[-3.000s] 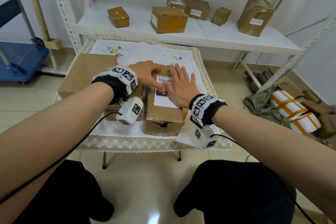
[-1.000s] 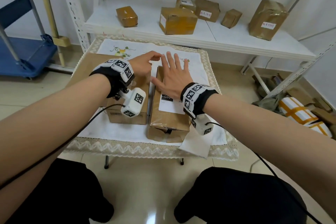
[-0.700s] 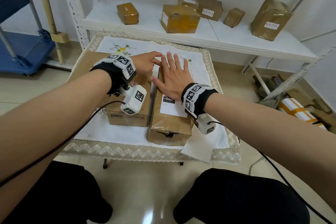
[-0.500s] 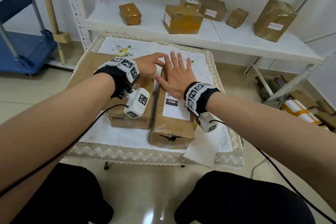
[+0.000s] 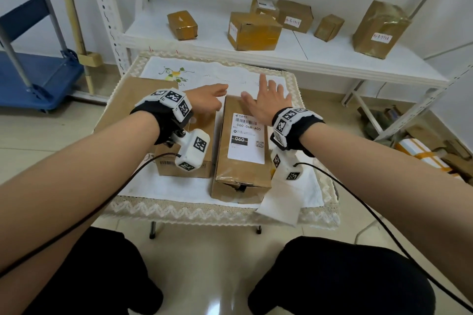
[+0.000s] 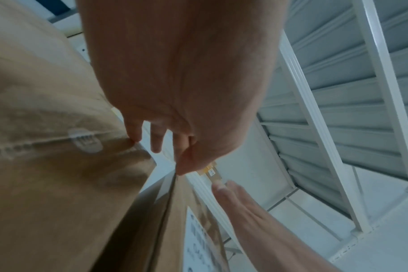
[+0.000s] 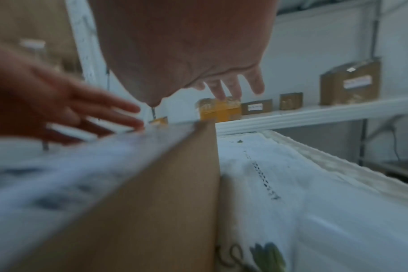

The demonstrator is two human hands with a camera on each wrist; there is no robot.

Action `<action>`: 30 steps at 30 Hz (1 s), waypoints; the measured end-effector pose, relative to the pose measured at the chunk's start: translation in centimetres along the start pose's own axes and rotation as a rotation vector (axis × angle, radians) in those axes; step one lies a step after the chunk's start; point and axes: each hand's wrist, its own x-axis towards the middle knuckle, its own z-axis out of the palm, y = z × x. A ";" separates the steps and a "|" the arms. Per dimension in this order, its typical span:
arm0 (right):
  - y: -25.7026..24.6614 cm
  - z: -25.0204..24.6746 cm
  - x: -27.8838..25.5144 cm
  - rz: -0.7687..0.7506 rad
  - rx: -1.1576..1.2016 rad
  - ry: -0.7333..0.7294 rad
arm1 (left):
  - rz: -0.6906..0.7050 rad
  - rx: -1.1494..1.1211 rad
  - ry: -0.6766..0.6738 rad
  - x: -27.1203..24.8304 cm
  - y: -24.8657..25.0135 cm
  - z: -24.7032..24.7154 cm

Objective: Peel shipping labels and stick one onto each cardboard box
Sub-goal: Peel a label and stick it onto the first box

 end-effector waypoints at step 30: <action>2.4 -4.2 -1.2 0.313 0.870 -0.217 | -0.149 -0.577 0.126 0.6 5.5 1.2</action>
